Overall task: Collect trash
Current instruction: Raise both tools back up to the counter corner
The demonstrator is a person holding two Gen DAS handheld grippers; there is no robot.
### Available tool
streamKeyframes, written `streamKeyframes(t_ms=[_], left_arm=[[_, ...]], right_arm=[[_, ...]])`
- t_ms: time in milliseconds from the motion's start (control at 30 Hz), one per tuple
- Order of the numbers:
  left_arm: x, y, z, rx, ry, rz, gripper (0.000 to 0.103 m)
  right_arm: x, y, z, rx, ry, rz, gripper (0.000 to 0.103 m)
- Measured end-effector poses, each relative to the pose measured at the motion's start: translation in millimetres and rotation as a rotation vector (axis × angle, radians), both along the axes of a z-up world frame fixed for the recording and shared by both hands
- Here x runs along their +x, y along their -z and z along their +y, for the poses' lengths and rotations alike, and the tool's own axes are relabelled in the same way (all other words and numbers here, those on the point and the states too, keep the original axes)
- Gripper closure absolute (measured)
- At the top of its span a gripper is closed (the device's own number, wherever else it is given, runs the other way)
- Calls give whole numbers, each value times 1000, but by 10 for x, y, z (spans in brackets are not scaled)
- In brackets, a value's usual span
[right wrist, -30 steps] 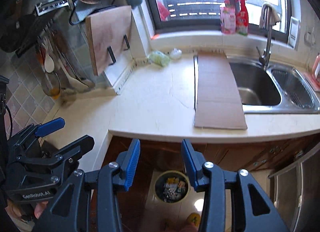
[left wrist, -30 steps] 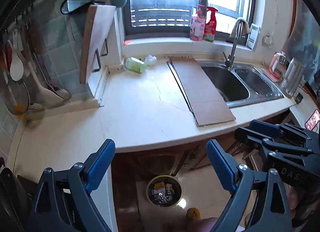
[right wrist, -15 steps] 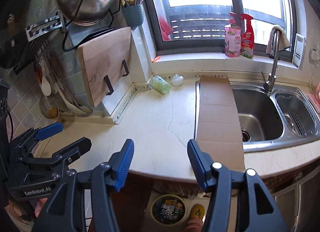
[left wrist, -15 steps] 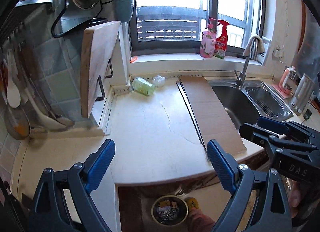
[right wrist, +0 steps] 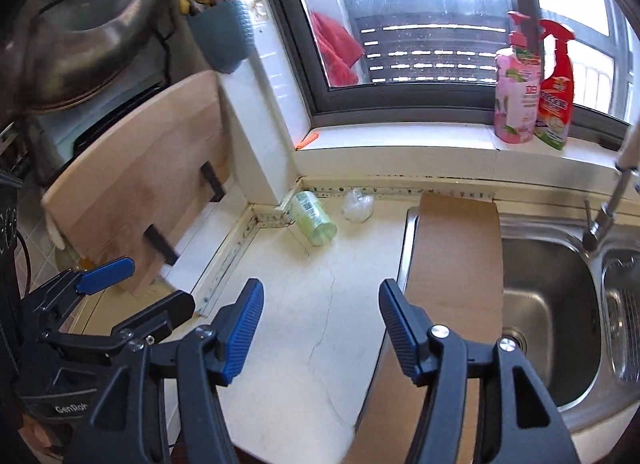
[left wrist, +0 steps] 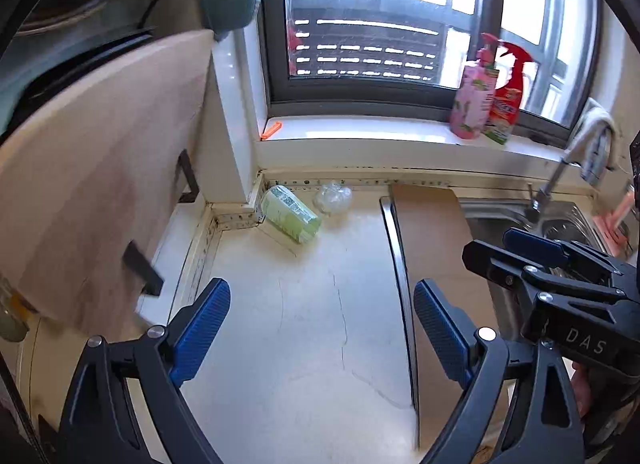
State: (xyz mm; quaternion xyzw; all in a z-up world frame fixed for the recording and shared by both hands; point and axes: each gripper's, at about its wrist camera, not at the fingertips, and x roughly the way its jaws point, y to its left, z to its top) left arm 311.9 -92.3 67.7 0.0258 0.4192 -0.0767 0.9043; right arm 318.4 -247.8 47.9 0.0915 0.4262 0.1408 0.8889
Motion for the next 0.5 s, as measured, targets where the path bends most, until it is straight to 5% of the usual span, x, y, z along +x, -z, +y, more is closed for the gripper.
streamKeyframes(t_ms=[233, 500], left_arm=[[989, 454, -67, -2, -72, 94, 11], [1848, 1167, 107, -89, -183, 221, 11]], right_arm=[[1012, 487, -74, 86, -26, 111, 41], [1877, 1258, 20, 117, -23, 211, 41]])
